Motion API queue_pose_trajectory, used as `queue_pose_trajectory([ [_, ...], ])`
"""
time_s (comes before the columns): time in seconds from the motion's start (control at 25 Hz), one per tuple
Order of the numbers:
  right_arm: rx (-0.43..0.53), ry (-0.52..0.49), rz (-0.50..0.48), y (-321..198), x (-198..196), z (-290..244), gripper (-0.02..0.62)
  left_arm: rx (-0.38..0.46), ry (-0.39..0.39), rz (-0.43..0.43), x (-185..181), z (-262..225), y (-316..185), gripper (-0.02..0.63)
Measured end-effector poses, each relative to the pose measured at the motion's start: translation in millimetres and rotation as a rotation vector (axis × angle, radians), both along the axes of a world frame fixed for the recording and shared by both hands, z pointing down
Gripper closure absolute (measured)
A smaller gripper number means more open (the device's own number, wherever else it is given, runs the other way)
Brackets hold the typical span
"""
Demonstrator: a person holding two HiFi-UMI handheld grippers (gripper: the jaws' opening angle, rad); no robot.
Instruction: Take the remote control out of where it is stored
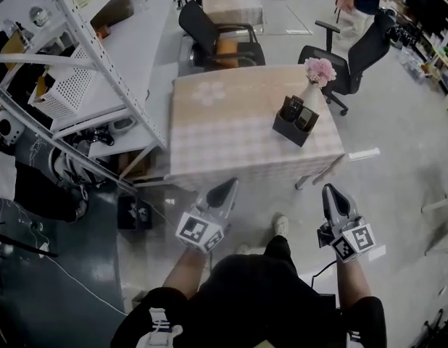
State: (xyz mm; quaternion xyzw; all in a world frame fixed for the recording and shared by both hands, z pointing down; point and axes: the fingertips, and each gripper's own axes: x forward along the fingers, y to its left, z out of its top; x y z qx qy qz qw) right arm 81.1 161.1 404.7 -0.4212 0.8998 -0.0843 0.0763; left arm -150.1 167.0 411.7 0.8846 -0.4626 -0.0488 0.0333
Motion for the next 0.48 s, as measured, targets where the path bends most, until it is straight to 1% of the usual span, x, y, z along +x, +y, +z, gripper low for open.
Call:
queue_pose_trajectory([
  [0.04, 0.001, 0.001, -0.012, -10.2, 1.3, -2.0, 0.591, 0.004, 0.004, -0.006, 4.0, -1.2, -7.7, 0.604],
  [0.16, 0.018, -0.051, -0.063, -40.2, 0.0, -19.9, 0.591, 0.008, 0.006, -0.025, 16.7, -4.6, -32.5, 0.604],
  [0.2, 0.021, -0.053, -0.072, -49.7, 1.9, -22.5, 0.591, 0.008, 0.002, -0.029, 21.1, -6.1, -39.8, 0.604],
  [0.36, 0.022, 0.020, -0.086, -91.5, 20.2, -13.9, 0.591, 0.005, -0.017, -0.052, 35.2, -10.8, -69.0, 0.604],
  [0.48, 0.021, 0.008, -0.099, -125.0, 36.0, -10.2, 0.591, 0.002, -0.038, -0.066, 49.4, -10.8, -91.2, 0.604],
])
